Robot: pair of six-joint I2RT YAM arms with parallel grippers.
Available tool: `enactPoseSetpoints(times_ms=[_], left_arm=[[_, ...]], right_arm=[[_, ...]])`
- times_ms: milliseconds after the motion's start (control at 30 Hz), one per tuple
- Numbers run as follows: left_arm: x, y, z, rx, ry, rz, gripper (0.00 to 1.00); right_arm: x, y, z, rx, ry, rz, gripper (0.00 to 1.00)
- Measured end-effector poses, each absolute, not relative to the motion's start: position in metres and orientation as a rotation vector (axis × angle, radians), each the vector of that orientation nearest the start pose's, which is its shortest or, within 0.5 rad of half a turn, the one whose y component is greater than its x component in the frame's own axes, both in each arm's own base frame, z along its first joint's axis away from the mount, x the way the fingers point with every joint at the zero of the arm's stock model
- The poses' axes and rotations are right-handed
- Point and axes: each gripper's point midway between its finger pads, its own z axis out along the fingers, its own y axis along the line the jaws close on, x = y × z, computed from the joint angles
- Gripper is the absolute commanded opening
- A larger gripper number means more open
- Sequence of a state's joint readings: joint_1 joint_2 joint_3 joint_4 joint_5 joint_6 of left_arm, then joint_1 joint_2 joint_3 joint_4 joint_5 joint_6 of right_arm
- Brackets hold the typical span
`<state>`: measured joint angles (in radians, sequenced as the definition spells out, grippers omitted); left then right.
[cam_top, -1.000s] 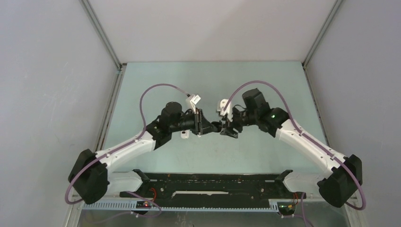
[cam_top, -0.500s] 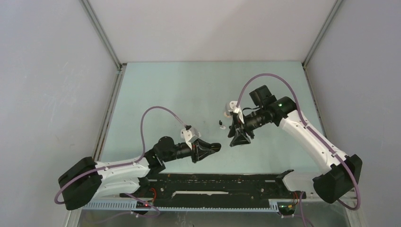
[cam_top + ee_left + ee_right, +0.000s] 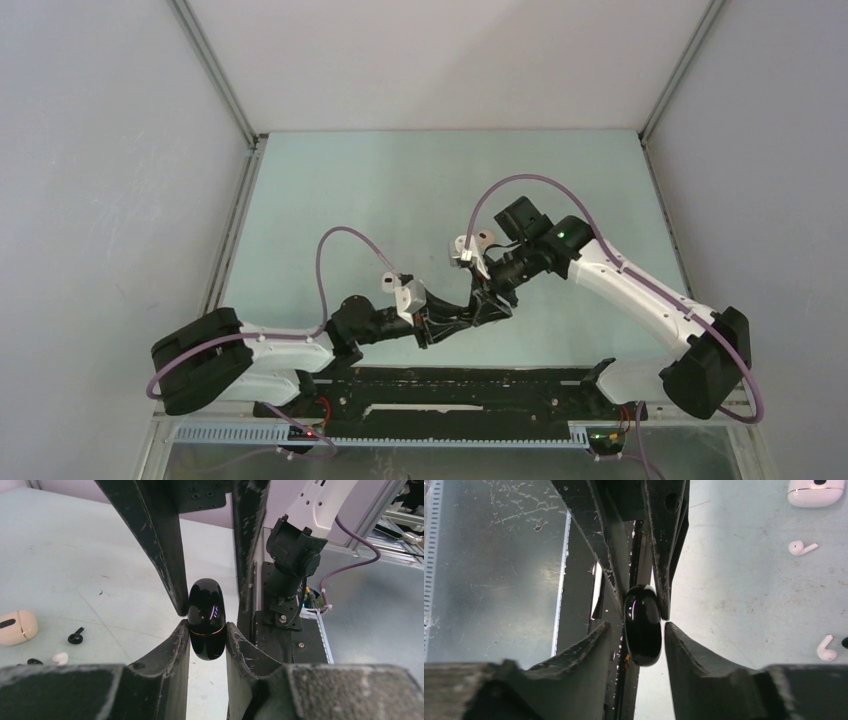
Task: Insert the wireless bluetooth earbuds into the charging case
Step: Pick up the charging case at the center of the board.
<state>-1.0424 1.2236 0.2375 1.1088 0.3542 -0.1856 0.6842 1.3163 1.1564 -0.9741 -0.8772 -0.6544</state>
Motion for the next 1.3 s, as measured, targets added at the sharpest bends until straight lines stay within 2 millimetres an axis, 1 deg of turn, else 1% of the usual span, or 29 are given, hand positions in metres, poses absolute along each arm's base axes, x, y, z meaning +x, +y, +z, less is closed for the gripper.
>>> enactPoseSetpoints(times_ms=[33, 100, 133, 167, 233, 267, 333, 400, 433, 500, 600, 700, 933, 1133, 1300], left_arm=[[0.119, -0.342, 0.179, 0.931, 1.276, -1.244, 0.00], [0.118, -0.343, 0.181, 0.927, 1.266, -1.254, 0.00], [0.117, -0.344, 0.182, 0.926, 1.260, -1.257, 0.02], [0.117, -0.344, 0.183, 0.923, 1.256, -1.258, 0.07], [0.118, -0.344, 0.181, 0.914, 1.270, -1.259, 0.21], [0.119, -0.344, 0.180, 0.911, 1.280, -1.257, 0.32], [0.121, -0.344, 0.178, 0.902, 1.294, -1.250, 0.45], [0.125, -0.343, 0.175, 0.877, 1.323, -1.227, 0.53], [0.127, -0.343, 0.173, 0.870, 1.339, -1.214, 0.56], [0.131, -0.344, 0.171, 0.861, 1.367, -1.192, 0.57], [0.131, -0.348, 0.171, 0.867, 1.377, -1.182, 0.55], [0.128, -0.351, 0.170, 0.882, 1.369, -1.182, 0.52], [0.125, -0.357, 0.156, 0.919, 1.374, -1.193, 0.44], [0.122, -0.360, 0.161, 0.925, 1.342, -1.215, 0.50], [0.122, -0.360, 0.169, 0.911, 1.307, -1.222, 0.42]], right_arm=[[0.128, 0.259, 0.187, -1.751, 1.789, 1.170, 0.42], [0.128, 0.260, 0.185, -1.753, 1.799, 1.162, 0.35], [0.129, 0.260, 0.185, -1.751, 1.802, 1.155, 0.30], [0.129, 0.259, 0.185, -1.749, 1.808, 1.153, 0.25], [0.131, 0.259, 0.184, -1.749, 1.812, 1.142, 0.17], [0.131, 0.259, 0.183, -1.749, 1.815, 1.134, 0.16], [0.133, 0.258, 0.182, -1.754, 1.821, 1.110, 0.14], [0.137, 0.257, 0.179, -1.758, 1.832, 1.068, 0.13], [0.138, 0.256, 0.178, -1.760, 1.839, 1.048, 0.13], [0.141, 0.253, 0.176, -1.766, 1.845, 0.998, 0.13], [0.141, 0.251, 0.178, -1.771, 1.838, 0.955, 0.13], [0.140, 0.250, 0.182, -1.772, 1.828, 0.935, 0.13], [0.139, 0.250, 0.183, -1.766, 1.831, 0.934, 0.15], [0.138, 0.250, 0.183, -1.762, 1.837, 0.939, 0.17], [0.136, 0.251, 0.184, -1.762, 1.833, 0.954, 0.18]])
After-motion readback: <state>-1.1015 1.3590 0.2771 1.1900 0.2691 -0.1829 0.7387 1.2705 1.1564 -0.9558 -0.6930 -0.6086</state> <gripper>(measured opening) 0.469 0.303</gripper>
